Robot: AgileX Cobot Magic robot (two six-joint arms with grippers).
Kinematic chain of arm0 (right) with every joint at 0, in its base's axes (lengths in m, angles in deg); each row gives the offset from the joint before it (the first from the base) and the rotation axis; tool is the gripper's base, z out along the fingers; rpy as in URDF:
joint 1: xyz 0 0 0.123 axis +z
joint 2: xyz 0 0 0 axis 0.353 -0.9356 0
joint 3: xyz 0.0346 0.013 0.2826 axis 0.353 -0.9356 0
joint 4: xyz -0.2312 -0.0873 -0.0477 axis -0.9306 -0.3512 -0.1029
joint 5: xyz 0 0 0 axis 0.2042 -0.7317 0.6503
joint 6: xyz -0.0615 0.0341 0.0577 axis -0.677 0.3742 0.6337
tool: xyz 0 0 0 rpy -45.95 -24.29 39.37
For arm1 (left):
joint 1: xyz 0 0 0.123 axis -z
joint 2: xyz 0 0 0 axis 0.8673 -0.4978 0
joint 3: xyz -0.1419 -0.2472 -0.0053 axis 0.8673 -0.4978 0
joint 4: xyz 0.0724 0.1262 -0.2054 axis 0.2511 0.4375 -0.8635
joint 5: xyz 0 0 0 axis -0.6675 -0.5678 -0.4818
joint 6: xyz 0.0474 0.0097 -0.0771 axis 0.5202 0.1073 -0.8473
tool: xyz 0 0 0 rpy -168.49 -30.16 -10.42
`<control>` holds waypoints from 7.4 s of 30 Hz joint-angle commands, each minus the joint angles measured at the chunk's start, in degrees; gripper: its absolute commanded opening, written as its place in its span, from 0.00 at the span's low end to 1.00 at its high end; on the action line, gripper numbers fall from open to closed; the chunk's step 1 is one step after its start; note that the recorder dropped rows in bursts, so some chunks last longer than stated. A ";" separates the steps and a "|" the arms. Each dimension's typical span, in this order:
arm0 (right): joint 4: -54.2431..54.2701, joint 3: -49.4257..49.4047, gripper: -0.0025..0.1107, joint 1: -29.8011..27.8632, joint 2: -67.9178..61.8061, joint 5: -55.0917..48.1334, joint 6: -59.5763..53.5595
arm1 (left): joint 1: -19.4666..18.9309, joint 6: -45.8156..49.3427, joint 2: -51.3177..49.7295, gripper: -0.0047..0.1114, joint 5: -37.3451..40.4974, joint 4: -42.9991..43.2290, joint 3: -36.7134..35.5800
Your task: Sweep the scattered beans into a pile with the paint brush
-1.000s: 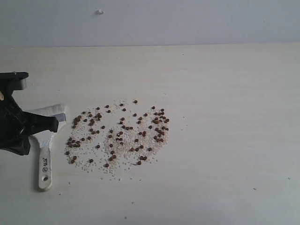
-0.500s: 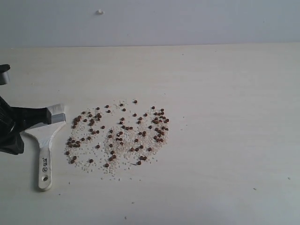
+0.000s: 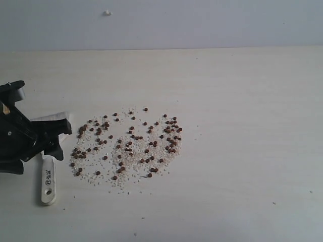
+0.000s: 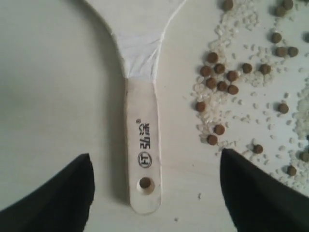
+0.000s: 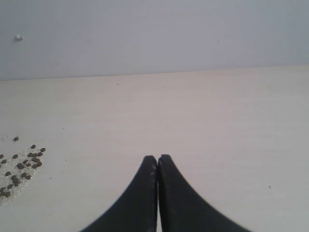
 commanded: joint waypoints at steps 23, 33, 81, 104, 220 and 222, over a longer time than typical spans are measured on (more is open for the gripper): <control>-0.04 -0.25 0.02 -0.29 0.36 0.46 0.00 | -0.10 -4.46 -14.42 0.44 -5.00 4.67 -0.14; -0.17 -0.25 0.02 -0.29 0.36 0.46 0.00 | -0.10 6.37 -16.02 0.04 -0.36 5.23 -0.03; -0.04 -0.25 0.02 -0.29 0.36 0.46 0.00 | -0.39 19.80 -5.59 0.04 0.74 12.83 17.29; -0.32 -0.25 0.02 -0.29 0.36 0.58 0.00 | -0.39 19.58 -2.88 0.04 -3.55 16.84 17.29; -55.88 93.98 0.49 31.90 -144.42 74.77 16.87 | -0.39 21.23 -2.66 0.04 -9.11 13.42 17.29; -55.61 93.98 0.49 31.90 -144.42 75.22 16.77 | -0.39 21.23 -2.66 0.04 -9.11 13.42 17.29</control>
